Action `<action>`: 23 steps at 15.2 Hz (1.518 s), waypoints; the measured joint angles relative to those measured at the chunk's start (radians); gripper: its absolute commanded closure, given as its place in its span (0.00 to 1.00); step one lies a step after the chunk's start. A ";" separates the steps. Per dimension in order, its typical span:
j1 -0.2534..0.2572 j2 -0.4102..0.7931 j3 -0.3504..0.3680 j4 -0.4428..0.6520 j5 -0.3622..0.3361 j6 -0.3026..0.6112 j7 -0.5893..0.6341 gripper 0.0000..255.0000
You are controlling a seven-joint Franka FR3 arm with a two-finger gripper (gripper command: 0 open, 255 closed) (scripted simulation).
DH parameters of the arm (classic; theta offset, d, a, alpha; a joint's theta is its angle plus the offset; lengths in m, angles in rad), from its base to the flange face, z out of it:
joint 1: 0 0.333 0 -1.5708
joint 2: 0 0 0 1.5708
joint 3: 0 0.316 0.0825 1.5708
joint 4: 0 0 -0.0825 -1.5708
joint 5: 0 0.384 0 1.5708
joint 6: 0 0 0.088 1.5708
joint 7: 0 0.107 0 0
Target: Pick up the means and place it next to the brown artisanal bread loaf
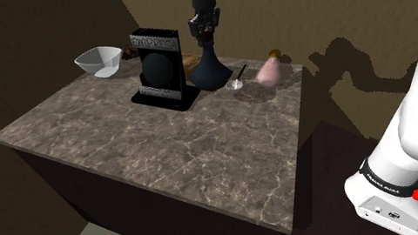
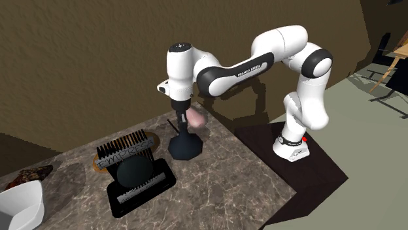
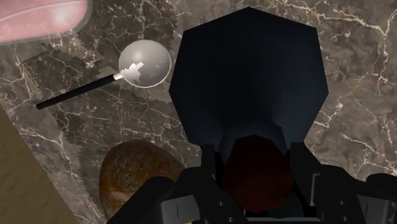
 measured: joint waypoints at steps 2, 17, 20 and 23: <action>-0.001 0.001 -0.001 -0.026 0.000 0.027 0.000 1.00; -0.002 0.027 -0.001 -0.191 -0.004 0.218 0.009 1.00; -0.003 0.044 -0.002 -0.210 -0.005 0.253 0.009 1.00; -0.002 0.049 -0.002 -0.232 -0.006 0.281 0.012 1.00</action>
